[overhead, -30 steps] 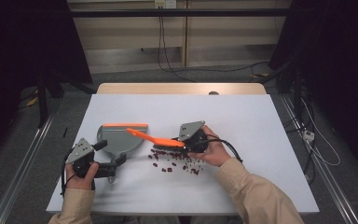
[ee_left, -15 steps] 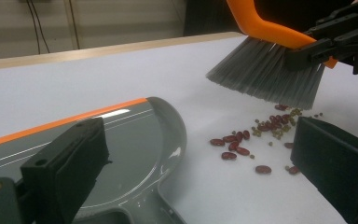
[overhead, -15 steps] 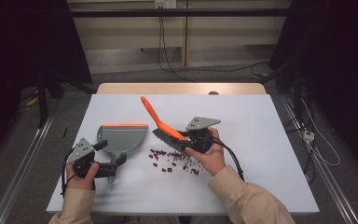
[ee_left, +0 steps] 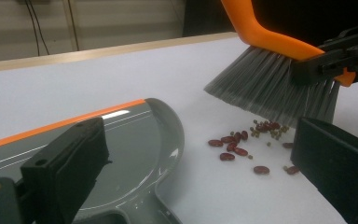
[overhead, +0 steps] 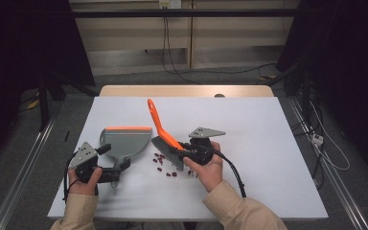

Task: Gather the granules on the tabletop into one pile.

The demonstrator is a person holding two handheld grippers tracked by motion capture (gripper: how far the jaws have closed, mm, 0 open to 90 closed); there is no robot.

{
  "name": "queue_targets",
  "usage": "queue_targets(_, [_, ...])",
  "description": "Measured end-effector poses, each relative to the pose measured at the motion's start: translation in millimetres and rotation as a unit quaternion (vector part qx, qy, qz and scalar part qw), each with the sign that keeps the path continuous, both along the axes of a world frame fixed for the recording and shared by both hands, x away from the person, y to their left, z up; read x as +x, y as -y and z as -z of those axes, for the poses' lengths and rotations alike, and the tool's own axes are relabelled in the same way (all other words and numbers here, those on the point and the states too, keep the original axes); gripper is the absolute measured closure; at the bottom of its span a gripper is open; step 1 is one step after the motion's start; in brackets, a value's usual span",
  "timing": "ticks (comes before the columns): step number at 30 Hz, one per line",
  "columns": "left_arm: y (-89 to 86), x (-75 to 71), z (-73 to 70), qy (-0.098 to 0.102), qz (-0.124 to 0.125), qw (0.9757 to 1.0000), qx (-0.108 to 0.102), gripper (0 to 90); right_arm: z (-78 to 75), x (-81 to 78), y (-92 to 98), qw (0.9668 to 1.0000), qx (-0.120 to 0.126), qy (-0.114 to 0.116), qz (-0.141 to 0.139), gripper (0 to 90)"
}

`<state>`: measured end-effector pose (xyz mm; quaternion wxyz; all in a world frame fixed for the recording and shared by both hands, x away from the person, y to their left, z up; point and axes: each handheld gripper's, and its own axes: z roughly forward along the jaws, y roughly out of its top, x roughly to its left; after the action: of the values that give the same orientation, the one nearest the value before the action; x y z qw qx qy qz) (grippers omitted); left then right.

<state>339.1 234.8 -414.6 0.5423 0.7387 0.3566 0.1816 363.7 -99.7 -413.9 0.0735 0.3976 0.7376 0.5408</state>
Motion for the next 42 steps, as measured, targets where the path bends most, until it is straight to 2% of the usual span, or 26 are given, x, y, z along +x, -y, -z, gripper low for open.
queue_targets(4, [0.0, -0.1, -0.1, -0.001, -0.001, 1.0, -0.001, 3.7, 2.4, -2.1, -9.1, 0.9996, 0.023, -0.018, 0.002, 71.2])
queue_targets(8, [-0.4, -0.5, -0.3, 0.001, 0.0, 1.0, -0.001, 3.7, 4.9, -4.9, -20.2, 0.9992, 0.028, -0.027, 0.002, 71.2])
queue_targets(19, [-1.7, -1.3, -1.3, 0.003, -0.001, 1.0, -0.001, 3.7, 18.6, -12.8, -44.3, 0.998, 0.02, -0.06, -0.005, 71.2])
queue_targets(22, [-1.5, -1.2, -1.0, 0.003, 0.0, 1.0, -0.001, 3.7, 23.8, -13.2, -43.6, 0.9974, 0.02, -0.07, -0.001, 71.2])
queue_targets(25, [-1.3, -0.8, -0.9, 0.003, -0.001, 1.0, -0.001, 3.7, 26.8, -12.7, -41.1, 0.9969, 0.0, -0.077, 0.015, 71.2])
queue_targets(30, [-0.7, -0.6, -1.1, 0.005, 0.002, 1.0, 0.002, 3.7, 27.5, -9.1, -33.1, 0.9942, -0.011, -0.101, 0.035, 71.3])
queue_targets(36, [-1.3, -1.1, -1.3, 0.004, -0.001, 1.0, 0.0, 3.7, 28.0, -6.9, -25.8, 0.9932, -0.014, -0.107, 0.044, 71.3])
queue_targets(42, [-0.7, -0.9, -1.1, 0.004, 0.0, 1.0, 0.001, 3.7, 25.0, -3.3, -12.5, 0.9917, -0.029, -0.11, 0.06, 71.2])
